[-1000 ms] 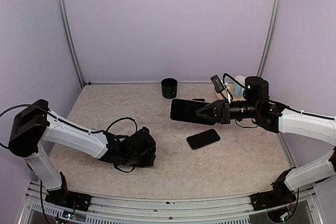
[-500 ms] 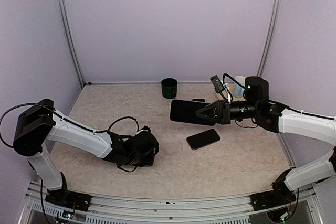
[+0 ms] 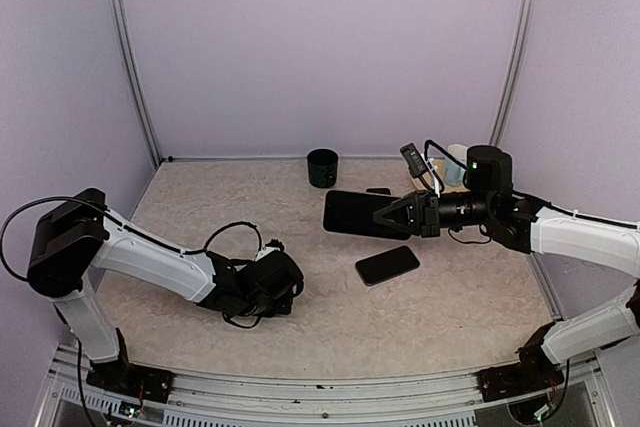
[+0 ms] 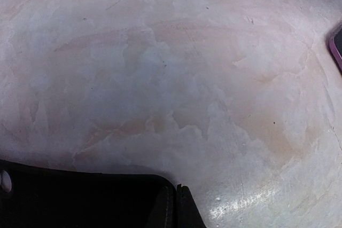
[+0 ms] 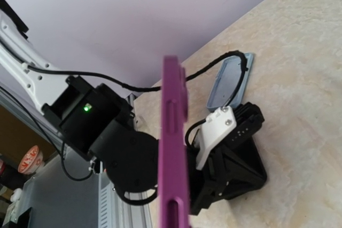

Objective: Put the phone into the phone case
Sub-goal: Move the phone case to the center of the board.

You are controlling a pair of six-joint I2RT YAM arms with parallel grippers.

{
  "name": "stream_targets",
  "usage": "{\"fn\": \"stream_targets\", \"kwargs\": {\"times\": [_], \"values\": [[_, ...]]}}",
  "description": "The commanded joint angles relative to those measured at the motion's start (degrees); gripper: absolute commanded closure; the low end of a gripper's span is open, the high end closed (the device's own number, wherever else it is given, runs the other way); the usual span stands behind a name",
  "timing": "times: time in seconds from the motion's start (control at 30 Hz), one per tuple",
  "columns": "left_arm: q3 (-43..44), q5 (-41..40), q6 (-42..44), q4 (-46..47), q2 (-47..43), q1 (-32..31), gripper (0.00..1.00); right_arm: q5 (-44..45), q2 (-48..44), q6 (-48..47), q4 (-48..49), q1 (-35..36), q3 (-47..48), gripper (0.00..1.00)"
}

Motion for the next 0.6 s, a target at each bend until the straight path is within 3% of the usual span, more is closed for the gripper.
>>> {"fn": "stream_targets", "kwargs": {"times": [0.0,0.57], "values": [[0.43,-0.30,0.01,-0.59,1.42,0.98,1.00,-1.50,-0.93,0.77,4.32,-0.59,0.50,1.00],[10.75,3.89,1.55,3.24,-0.89,6.24,1.00,0.51,-2.79,-0.51,2.57,-0.59,0.41,1.00]]}}
